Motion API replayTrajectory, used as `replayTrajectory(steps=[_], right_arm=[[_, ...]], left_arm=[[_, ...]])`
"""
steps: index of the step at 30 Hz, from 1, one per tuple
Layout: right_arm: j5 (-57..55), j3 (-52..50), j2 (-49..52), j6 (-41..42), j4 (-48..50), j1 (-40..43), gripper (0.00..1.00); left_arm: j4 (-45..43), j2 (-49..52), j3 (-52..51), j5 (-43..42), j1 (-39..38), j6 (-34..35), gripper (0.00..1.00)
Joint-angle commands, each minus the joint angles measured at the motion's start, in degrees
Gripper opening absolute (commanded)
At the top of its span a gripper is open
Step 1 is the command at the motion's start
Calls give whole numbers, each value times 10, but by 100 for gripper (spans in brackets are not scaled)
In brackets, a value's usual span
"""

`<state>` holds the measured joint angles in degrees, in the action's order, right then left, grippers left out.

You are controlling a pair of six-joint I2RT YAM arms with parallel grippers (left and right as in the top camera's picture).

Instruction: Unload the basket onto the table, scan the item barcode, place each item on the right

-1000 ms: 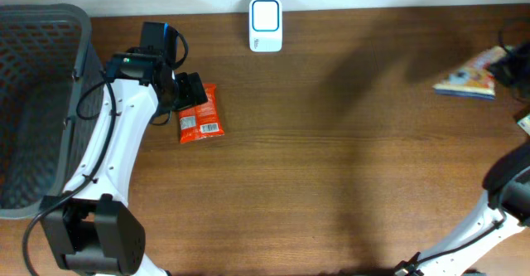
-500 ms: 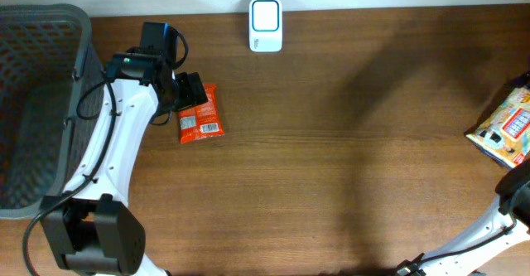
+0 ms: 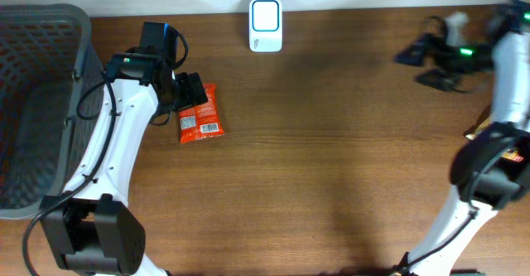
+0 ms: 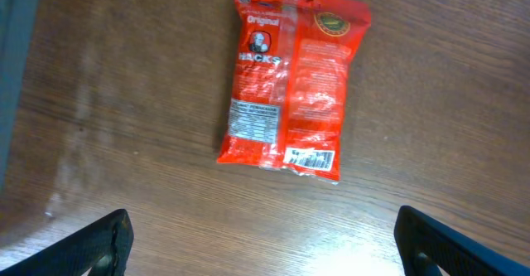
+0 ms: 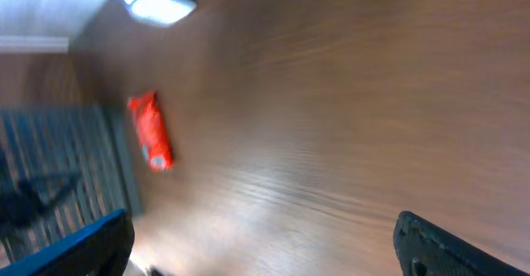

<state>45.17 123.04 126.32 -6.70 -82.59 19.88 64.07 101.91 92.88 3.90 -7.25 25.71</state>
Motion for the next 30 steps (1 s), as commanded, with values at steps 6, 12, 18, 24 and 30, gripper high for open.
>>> replayTrajectory(steps=[6, 12, 18, 24, 30], right_arm=[[-145, -2, -21, -14, 62, -211, 99], [-155, -2, -21, 29, 66, -228, 99], [-183, -2, -21, 29, 49, -225, 99], [-183, -2, -21, 29, 48, -225, 98], [-183, -2, -21, 29, 38, -225, 99]], left_arm=[[-7, 24, -9, -13, 3, -35, 99], [-103, 115, -10, -11, 3, -35, 85], [-137, 202, -10, -17, -1, -28, 23], [-134, 247, -10, -143, -39, -51, 0], [-119, 246, 4, -287, -146, -104, 1]])
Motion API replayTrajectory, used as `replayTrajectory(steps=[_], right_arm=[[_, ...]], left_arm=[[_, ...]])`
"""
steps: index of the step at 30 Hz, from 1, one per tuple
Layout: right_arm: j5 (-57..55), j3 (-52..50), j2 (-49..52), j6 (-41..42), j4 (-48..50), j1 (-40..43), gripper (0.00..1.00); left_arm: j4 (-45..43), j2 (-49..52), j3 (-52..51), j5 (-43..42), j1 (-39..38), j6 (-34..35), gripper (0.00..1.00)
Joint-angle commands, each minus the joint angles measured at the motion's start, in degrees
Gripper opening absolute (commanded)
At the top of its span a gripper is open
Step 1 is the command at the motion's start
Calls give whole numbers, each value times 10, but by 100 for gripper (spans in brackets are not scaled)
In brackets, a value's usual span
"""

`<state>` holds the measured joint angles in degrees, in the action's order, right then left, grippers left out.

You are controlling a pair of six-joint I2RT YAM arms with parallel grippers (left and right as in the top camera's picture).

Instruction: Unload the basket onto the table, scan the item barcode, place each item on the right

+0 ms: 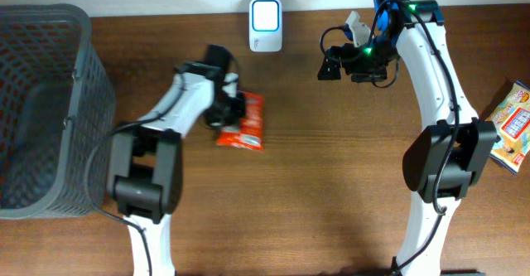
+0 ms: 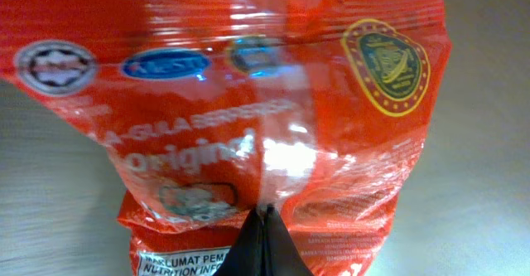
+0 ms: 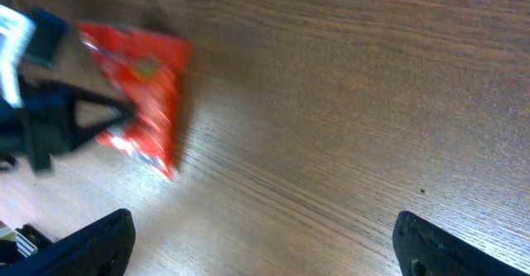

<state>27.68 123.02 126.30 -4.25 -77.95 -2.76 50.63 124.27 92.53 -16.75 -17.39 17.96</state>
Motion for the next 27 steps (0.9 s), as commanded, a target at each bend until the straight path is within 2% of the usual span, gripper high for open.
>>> replayTrajectory(steps=[1, 3, 4, 6, 8, 11, 13, 19, 21, 22, 25, 27], right_arm=[[-8, -1, -21, 4, -13, 2, 99], [-7, -1, -21, 4, -27, 2, 99], [-7, -1, -21, 4, -36, 2, 99], [-7, -2, -20, 4, -48, 2, 99], [-7, -5, -13, 9, -61, 1, 99], [28, -46, -3, 37, -91, -6, 99], [58, -103, -2, 37, -75, -20, 99], [164, -245, -2, 63, 63, -67, 99], [159, -273, -2, 125, 113, -80, 99], [141, -294, -2, 189, 150, -89, 92], [140, -334, -2, 252, 236, -104, 80], [137, -356, -2, 288, 280, -112, 79]], left_arm=[[32, 22, 24, -77, -52, -27, 4], [80, 21, 71, -58, -52, -27, 9], [117, 21, 111, -29, -45, -26, 21], [173, 21, 184, 52, -22, -26, 99], [200, 21, 230, 131, 7, -26, 99], [212, 22, 234, 141, 40, -20, 99], [213, 22, 229, 143, 53, -20, 99], [212, 22, 228, 147, 58, -20, 99], [212, 22, 228, 147, 58, -20, 99], [212, 22, 228, 147, 58, -20, 99], [212, 22, 228, 147, 58, -20, 99], [212, 22, 228, 147, 58, -20, 99]])
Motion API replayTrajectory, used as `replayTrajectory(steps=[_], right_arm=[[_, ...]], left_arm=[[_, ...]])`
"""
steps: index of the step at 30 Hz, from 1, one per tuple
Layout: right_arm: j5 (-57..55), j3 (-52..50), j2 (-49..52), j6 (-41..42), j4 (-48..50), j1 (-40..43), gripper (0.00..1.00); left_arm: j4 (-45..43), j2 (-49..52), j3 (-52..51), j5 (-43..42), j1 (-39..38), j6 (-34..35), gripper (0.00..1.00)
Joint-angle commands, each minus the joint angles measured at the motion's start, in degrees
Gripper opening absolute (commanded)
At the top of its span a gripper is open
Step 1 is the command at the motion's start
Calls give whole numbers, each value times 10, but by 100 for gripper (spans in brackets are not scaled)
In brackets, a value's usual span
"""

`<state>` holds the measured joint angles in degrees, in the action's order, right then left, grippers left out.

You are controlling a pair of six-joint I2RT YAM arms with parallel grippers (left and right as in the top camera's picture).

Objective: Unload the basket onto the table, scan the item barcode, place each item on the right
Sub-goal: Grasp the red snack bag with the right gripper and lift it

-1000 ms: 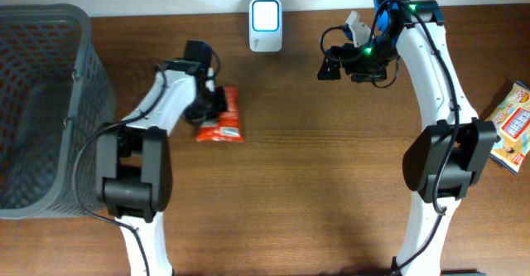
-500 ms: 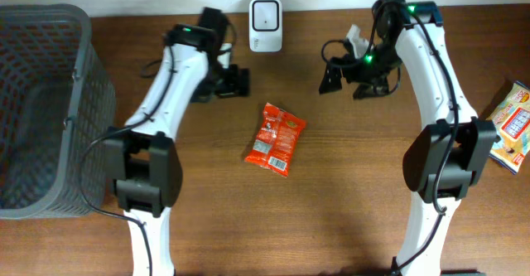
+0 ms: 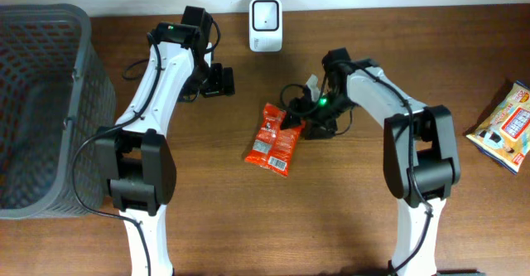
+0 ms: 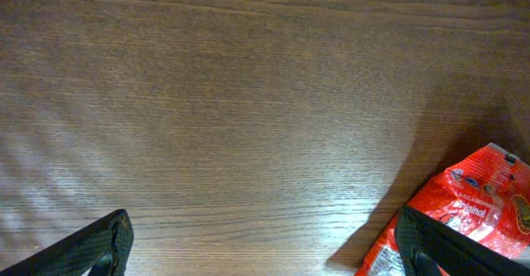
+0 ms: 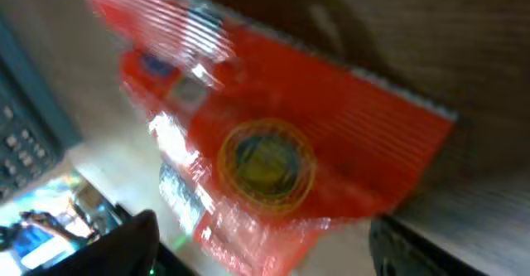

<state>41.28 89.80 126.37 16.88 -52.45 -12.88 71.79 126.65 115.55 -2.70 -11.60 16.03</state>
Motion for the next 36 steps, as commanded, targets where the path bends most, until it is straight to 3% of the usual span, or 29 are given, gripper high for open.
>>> replayTrajectory(steps=[1, 2, 3, 4, 5, 10, 16, 18, 19, 21, 23, 26, 28, 31, 33, 36], right_arm=[[0, -33, -3, 77, 47, -13, 71], [1, -35, -3, 78, 59, -14, 59], [0, -35, -3, 78, 71, -14, 25], [1, -34, -3, 78, 75, -13, 6], [0, -30, -3, 77, 74, -11, 4], [-73, 50, -28, 44, 17, 19, 4], [-609, 250, -66, 31, -170, 1, 4], [-792, 254, -66, 96, -194, -25, 4], [-813, 249, -63, 110, -194, -32, 4], [-802, 243, -56, 111, -191, -45, 4], [-708, 242, -41, 93, -187, -48, 4], [-440, 242, -29, -31, -180, -34, 50], [-298, 242, -29, -116, -190, -33, 63], [-361, 241, -29, -115, -216, -60, 62], [-501, 229, -28, -67, -210, -101, 63], [-599, 177, -19, -8, -140, -157, 63]], left_arm=[[1, -2, -2, 6, 0, -1, 99], [1, -2, -2, 6, 0, -1, 99], [1, -2, -2, 6, 0, -1, 99], [1, -2, -2, 6, 0, -1, 99], [1, -2, -2, 6, 0, -1, 99], [1, -2, -2, 6, 0, -1, 99], [1, -2, -2, 6, 0, -1, 99], [1, -2, -2, 6, 0, -1, 99], [1, -2, -2, 6, 0, -1, 99], [1, -2, -2, 6, 0, -1, 99], [1, -2, -2, 6, 0, -1, 99], [1, -2, -2, 6, 0, -1, 99], [1, -2, -2, 6, 0, -1, 99], [1, -2, -2, 6, 0, -1, 99], [1, -2, -2, 6, 0, -1, 99], [1, -2, -2, 6, 0, -1, 99]])
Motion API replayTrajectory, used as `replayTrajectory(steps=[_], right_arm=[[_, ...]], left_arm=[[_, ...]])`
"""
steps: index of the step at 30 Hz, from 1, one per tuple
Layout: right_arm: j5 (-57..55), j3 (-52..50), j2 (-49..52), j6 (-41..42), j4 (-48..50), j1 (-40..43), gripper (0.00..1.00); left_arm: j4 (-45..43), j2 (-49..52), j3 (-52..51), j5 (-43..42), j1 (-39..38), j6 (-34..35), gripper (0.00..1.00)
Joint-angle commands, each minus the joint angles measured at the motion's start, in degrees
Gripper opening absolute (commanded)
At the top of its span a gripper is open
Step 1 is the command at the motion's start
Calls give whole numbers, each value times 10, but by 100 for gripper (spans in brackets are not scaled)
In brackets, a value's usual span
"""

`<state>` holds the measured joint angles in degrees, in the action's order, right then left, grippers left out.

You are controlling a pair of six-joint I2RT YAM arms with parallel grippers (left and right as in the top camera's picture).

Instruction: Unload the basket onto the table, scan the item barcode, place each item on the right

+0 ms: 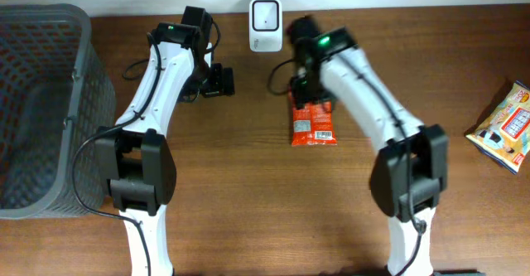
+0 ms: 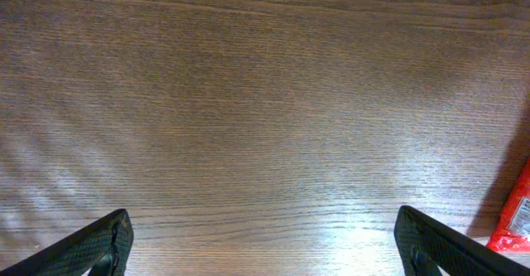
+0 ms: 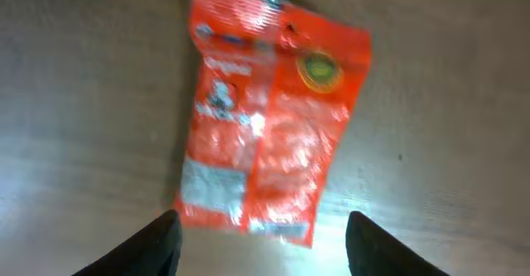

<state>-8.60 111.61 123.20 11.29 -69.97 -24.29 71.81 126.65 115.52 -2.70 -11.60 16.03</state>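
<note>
A red snack packet lies flat on the wooden table, its white barcode label at the near end. In the right wrist view the packet lies just beyond my right gripper, which is open with nothing between its fingers. From overhead the right gripper hovers over the packet's far end. The white scanner stands at the back edge. My left gripper is open over bare wood, and only a sliver of the packet shows at the left wrist view's right edge.
A grey mesh basket fills the left side of the table. At the right edge lies a yellow snack packet. The left arm reaches across the back left, the right arm across the middle.
The packet was tilted at the table's middle with my right gripper at its far end; now it lies straight, farther right and nearer the scanner, under the open right gripper. The left arm has not moved.
At first the packet lay at the left under my open left gripper, the right arm far right. Then the left gripper was shut on it, farther right. Then the left gripper stood open and apart while the right gripper was at the packet. Now it lies below the scanner.
</note>
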Motion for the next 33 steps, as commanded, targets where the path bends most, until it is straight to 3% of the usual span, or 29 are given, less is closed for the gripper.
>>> replayTrajectory(steps=[1, 3, 8, 15, 16, 18, 23, 25, 29, 33], right_arm=[[-109, -62, 16, 62, 60, -54, 63], [-132, -94, 24, 101, 97, -69, 64], [-210, -120, 57, 105, 139, -84, 67], [-210, -121, 116, 104, 178, -82, 73], [-208, -121, 124, 104, 180, -79, 62], [-188, -121, 131, 105, 179, -73, 6], [-145, -50, 104, 104, 100, -43, 4], [-66, 17, 88, 96, 46, -17, 4], [317, 145, 84, -4, -24, 62, 4], [635, 116, 85, -111, -23, 150, 4]], left_arm=[[0, -2, -2, 6, 0, -1, 99], [0, -2, -2, 6, 0, -1, 99], [0, -2, -2, 6, 0, -1, 99], [0, -2, -2, 6, 0, -1, 99], [0, -2, -2, 6, 0, -1, 99], [0, -2, -2, 6, 0, -1, 99], [0, -2, -2, 6, 0, -1, 99], [0, -2, -2, 6, 0, -1, 99], [0, -2, -2, 6, 0, -1, 99], [0, -2, -2, 6, 0, -1, 99]])
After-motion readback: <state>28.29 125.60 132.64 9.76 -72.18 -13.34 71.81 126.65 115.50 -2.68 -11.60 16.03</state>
